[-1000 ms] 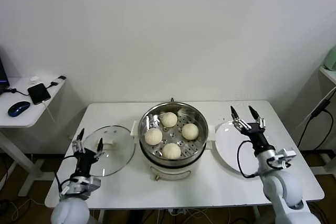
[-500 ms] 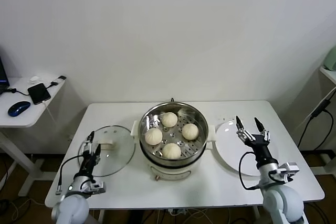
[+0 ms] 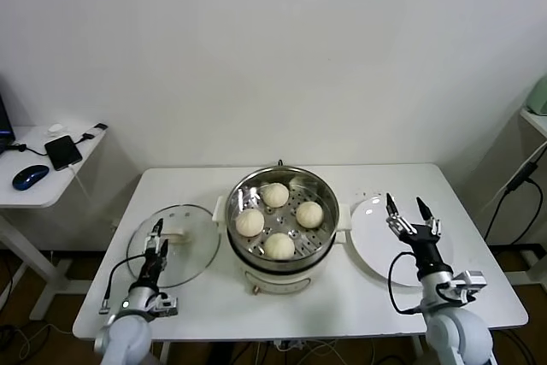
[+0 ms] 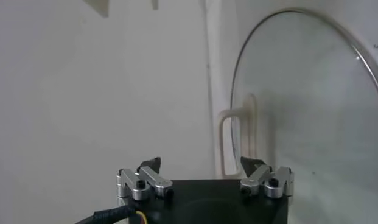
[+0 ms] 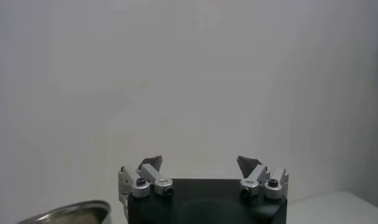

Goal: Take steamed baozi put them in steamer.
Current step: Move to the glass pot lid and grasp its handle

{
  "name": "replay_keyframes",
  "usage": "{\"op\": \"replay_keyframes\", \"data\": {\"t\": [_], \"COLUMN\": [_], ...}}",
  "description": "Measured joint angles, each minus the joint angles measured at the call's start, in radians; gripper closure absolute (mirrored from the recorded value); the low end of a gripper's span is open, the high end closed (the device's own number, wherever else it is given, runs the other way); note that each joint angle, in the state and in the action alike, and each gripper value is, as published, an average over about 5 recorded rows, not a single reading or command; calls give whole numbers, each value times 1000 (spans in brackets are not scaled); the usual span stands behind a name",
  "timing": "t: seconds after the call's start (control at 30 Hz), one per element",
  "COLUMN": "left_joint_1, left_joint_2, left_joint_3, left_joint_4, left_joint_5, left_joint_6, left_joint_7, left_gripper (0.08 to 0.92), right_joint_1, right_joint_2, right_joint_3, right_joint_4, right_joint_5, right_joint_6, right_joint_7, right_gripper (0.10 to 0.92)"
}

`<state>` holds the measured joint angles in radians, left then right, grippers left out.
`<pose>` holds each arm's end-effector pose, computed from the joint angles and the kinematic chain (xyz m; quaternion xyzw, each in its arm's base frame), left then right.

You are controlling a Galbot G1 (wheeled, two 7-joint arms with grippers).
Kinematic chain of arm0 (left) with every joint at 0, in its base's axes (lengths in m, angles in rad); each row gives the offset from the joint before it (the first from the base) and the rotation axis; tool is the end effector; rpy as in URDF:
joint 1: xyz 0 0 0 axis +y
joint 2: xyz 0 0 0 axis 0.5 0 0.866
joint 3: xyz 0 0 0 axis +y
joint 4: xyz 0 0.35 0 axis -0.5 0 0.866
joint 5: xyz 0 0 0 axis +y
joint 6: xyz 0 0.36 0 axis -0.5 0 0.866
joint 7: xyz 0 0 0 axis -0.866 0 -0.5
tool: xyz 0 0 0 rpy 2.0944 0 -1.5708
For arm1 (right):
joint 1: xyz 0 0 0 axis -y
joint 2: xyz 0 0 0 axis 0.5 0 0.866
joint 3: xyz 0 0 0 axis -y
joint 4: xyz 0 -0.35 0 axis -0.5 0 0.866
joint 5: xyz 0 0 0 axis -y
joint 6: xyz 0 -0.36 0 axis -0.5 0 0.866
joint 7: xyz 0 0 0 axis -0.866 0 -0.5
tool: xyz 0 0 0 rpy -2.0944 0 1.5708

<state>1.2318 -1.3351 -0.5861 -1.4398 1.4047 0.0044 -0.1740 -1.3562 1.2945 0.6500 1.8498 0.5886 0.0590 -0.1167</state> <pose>0.2803 0.1144 -0.4398 -0.0169 -0.6760 -0.7332 0.0724 0.2573 -0.1104 -0.3230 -0.0325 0.9888 0.1409 0.0374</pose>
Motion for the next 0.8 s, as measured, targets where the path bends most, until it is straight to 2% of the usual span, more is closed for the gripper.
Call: {"op": "replay_keyframes", "data": {"t": [0.8], "left_joint_1": [-104], "left_joint_2": [-9], "left_joint_3": [34], "left_joint_4": [81], "left_joint_5": [4], "left_joint_6": [44], "left_joint_7": [17], "left_gripper": [177], "right_joint_1": [-9], "right_joint_2": [5], "right_joint_3": [9], "right_joint_4": [-33], "right_joint_5": [-5], "right_joint_6": [12], "right_joint_7": [-1], "right_gripper": [203]}}
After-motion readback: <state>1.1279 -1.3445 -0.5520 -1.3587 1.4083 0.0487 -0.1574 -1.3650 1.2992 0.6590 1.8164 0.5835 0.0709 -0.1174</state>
